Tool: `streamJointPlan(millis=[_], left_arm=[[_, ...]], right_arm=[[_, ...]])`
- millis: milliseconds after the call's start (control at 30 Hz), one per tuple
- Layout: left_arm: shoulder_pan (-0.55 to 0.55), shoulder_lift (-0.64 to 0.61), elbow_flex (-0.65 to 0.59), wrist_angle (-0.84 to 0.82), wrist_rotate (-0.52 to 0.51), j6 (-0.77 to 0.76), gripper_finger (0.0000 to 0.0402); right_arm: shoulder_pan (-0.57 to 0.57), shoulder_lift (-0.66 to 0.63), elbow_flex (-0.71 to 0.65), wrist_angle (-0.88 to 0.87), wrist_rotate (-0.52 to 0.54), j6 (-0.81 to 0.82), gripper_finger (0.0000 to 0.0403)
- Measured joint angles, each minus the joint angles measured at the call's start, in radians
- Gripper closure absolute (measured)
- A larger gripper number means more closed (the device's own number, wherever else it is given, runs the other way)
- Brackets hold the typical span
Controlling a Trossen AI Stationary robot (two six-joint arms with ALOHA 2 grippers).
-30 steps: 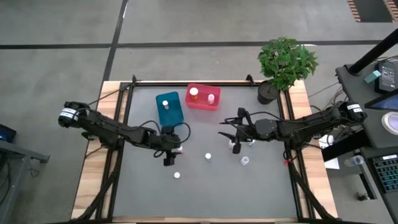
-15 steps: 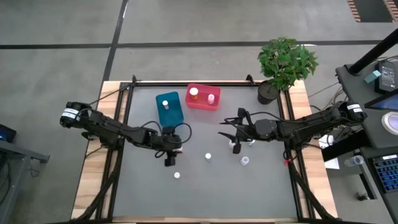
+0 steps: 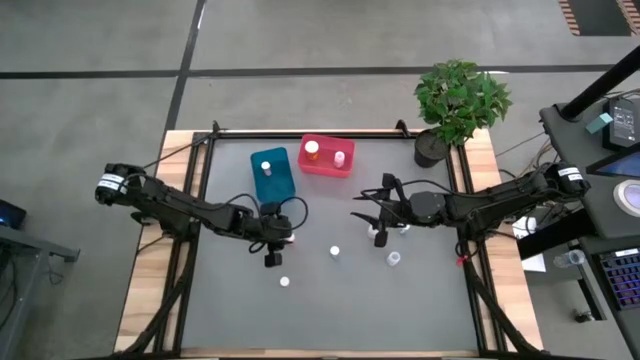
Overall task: Pick and place medicine bottles into bin by pill shape (circle, oval)
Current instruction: Put the orange tablet bottle into the blue bin
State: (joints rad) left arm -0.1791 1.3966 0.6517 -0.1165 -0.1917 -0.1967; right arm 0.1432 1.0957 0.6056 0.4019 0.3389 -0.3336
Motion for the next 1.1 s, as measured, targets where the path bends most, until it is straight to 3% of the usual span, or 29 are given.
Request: streamJointPlan(millis=[267, 567, 833, 1100], left_arm=[[0.053, -0.115, 0.011, -0.042, -0.104, 0.018, 0.0314], [0.271, -0.282, -0.018, -0.068, -0.288, 0.02, 0.0313], [0.464, -0.181, -0.023, -0.048, -0.289, 0.002, 0.0313], [0.507, -0.051, -0.014, 0.037, -0.272, -0.041, 0.0313]], right_arm=[[0.0, 0.0, 0.0, 0.0, 0.0, 0.001, 0.0236], [0.0, 0.0, -0.004, 0.0, 0.0, 0.002, 0.0236], [0.0, 0.0, -0.007, 0.0, 0.0, 0.01, 0.0236], [0.0, 0.0, -0.008, 0.0, 0.0, 0.01, 0.0236]])
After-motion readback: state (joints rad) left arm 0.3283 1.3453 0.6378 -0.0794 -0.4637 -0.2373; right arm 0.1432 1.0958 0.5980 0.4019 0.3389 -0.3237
